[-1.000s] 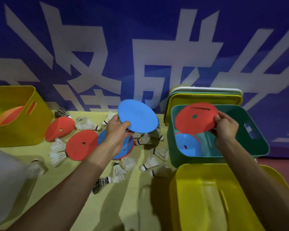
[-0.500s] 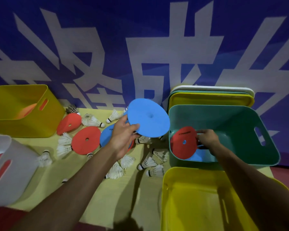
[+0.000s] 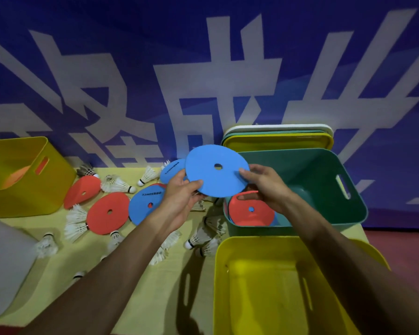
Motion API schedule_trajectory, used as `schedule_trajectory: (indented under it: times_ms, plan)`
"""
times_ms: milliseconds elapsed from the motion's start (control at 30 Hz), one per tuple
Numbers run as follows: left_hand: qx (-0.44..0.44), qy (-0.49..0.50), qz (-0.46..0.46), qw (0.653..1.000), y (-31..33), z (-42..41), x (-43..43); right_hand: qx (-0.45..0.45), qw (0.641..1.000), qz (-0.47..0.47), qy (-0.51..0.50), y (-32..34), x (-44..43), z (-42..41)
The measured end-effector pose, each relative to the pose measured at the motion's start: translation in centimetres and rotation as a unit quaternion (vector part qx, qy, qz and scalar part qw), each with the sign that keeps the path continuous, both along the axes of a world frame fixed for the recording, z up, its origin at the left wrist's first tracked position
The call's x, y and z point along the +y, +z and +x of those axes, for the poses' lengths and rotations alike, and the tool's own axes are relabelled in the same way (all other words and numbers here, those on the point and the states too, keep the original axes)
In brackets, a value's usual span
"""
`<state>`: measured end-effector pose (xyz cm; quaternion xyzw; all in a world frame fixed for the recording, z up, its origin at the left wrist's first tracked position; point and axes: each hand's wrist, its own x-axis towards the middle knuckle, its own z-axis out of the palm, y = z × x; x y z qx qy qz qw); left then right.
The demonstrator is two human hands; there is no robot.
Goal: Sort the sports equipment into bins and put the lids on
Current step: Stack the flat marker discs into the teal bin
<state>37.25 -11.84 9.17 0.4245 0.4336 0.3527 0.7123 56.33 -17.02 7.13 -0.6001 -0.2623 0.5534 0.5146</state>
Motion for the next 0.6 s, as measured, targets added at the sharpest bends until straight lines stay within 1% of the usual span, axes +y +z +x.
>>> schedule_trajectory:
  times_ms: [100, 200, 300, 367, 500, 600]
  plan:
    - [0.036, -0.043, 0.030, 0.998, 0.4, 0.8, -0.2, -0.026, 0.998, 0.014, -0.060, 0.8, -0.7, 1.0]
    - [0.069, -0.096, 0.051, 0.992, 1.1, 1.2, -0.3, -0.029, 0.992, 0.017, -0.124, 0.6, -1.8, 3.0]
    - [0.086, -0.098, 0.060, 0.990, 1.4, 1.0, 0.3, -0.035, 0.976, -0.005, -0.214, -0.4, -2.6, 4.9]
    - [0.103, -0.084, 0.058, 0.989, 1.2, 0.4, 0.7, -0.066, 0.967, -0.041, -0.242, -1.5, -2.8, 5.7]
    - [0.118, -0.059, 0.046, 0.990, 0.6, -1.1, 1.1, -0.166, 0.956, -0.134, -0.202, -4.6, -2.3, 6.0]
    - [0.125, -0.054, 0.039, 0.990, 0.1, -2.3, 1.3, -0.220, 0.948, -0.177, -0.149, -6.7, -1.4, 5.4]
